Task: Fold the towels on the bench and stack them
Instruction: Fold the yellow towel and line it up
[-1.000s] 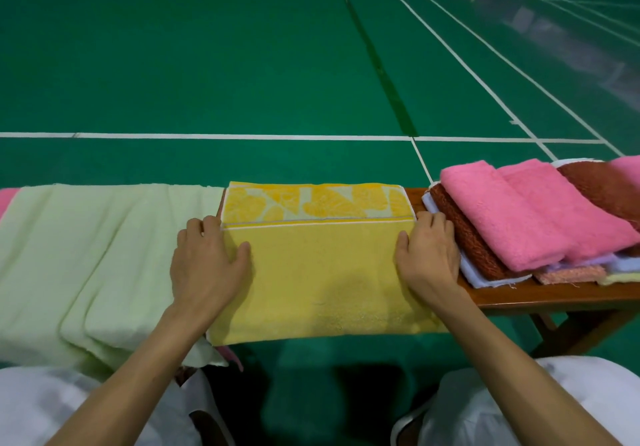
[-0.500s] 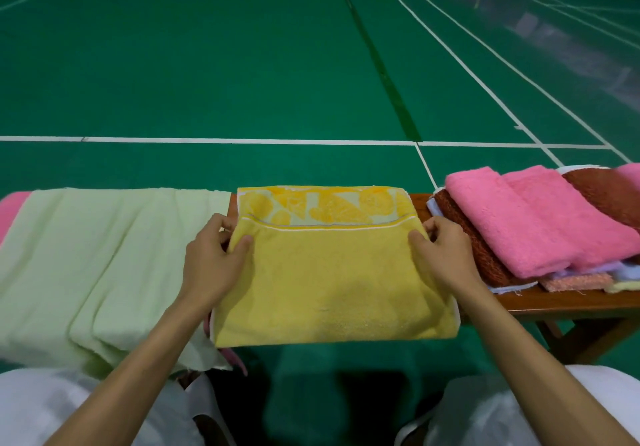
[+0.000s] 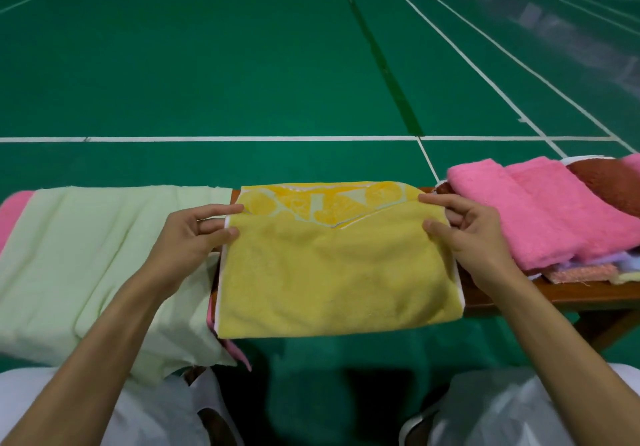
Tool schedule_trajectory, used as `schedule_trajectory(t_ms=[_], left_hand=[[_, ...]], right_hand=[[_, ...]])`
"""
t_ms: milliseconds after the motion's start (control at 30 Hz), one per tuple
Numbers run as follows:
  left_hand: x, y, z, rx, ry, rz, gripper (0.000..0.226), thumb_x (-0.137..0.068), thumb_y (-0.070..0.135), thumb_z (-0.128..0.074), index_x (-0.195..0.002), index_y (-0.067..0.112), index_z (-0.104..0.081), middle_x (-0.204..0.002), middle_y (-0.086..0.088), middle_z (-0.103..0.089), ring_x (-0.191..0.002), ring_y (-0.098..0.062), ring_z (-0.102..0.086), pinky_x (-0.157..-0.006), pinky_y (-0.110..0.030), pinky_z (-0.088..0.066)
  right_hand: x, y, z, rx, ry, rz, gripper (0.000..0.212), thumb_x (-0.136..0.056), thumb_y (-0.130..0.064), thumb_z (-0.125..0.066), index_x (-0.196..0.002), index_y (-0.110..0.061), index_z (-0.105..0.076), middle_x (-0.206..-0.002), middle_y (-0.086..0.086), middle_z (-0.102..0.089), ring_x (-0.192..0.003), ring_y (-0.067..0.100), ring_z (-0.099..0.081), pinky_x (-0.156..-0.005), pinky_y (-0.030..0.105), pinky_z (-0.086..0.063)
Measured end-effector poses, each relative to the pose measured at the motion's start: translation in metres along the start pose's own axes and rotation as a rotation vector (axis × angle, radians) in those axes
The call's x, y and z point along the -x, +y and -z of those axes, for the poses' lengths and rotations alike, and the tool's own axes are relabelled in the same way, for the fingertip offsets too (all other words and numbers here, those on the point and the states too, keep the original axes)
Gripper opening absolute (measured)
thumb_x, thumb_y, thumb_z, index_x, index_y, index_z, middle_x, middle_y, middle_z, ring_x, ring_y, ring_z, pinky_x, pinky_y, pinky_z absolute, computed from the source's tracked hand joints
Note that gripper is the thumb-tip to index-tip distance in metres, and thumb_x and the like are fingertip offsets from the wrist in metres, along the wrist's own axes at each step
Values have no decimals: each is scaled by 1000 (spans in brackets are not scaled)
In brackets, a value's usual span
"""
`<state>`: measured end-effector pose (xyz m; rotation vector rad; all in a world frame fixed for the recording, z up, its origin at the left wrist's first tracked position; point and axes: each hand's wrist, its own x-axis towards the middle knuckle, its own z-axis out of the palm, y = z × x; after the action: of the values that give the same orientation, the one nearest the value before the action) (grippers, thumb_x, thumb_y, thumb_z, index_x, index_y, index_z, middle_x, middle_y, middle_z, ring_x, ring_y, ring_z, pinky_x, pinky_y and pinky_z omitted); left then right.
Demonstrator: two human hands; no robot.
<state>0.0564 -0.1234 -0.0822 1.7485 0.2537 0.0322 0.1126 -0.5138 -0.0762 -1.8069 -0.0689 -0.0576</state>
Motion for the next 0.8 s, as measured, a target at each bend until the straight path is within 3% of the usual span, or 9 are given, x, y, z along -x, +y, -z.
schedule_trajectory(t_ms=[133, 233, 333, 467, 567, 600, 667, 800], left_hand=[[1, 5, 12, -266, 126, -105, 30, -91, 5, -76, -113, 24, -76, -93, 6, -80, -90, -8, -76, -87, -34, -61], [6, 14, 17, -324, 188, -182, 21, -89, 9, -78, -104, 23, -80, -92, 7, -80, -90, -8, -76, -88, -36, -59], [13, 25, 15, -330, 272, -230, 14, -88, 11, -80, -96, 23, -81, -85, 6, -80, -83, -8, -76, -78, -32, -61], [17, 36, 10, -344, 264, -224, 4, -89, 20, -79, -93, 19, -77, -66, -2, -76, -64, -15, -75, -71, -32, -58], [10, 40, 7, -366, 196, -199, 5, -94, 17, -74, -90, 15, -71, -48, -10, -59, -40, -12, -50, -47, -19, -39], [5, 41, 5, -343, 180, -187, 6, -96, 15, -71, -90, 12, -68, -46, -10, -55, -39, -12, -45, -44, -19, -34], [-4, 44, 2, -242, 159, -167, 7, -99, 10, -66, -96, 5, -63, -52, -7, -63, -42, -13, -49, -45, -20, -37], [-15, 54, -4, -77, 192, -230, 5, -103, 7, -59, -107, 7, -56, -80, 2, -79, -60, -19, -70, -46, -19, -44]], right_hand=[[5, -14, 10, 45, 66, 18, 34, -88, 8, -73, -114, -15, -74, -93, 4, -80, -85, 18, -76, -80, 37, -62], [11, -33, 21, 33, 61, 24, 29, -86, 6, -74, -112, -9, -73, -90, 0, -80, -81, 10, -76, -68, 22, -60], [13, -49, 35, 132, 9, 36, 27, -86, 4, -75, -105, -15, -75, -86, -6, -79, -78, 4, -75, -65, 14, -57], [12, -59, 47, 572, 85, 146, 25, -83, -5, -82, -101, -23, -79, -79, -11, -76, -72, 0, -71, -68, 23, -61], [4, -66, 45, 958, 187, 279, 19, -80, -22, -84, -98, -27, -82, -71, 0, -74, -68, 22, -68, -64, 36, -55], [-2, -66, 43, 976, 209, 270, 17, -80, -24, -84, -97, -27, -83, -67, 2, -71, -66, 27, -67, -63, 36, -52], [-12, -62, 34, 900, 242, 243, 16, -82, -21, -79, -98, -25, -82, -59, 0, -65, -61, 26, -64, -61, 34, -50], [-22, -58, 18, 452, 315, 195, 14, -89, -8, -68, -97, -18, -72, -66, 0, -73, -59, 14, -73, -68, 44, -63]])
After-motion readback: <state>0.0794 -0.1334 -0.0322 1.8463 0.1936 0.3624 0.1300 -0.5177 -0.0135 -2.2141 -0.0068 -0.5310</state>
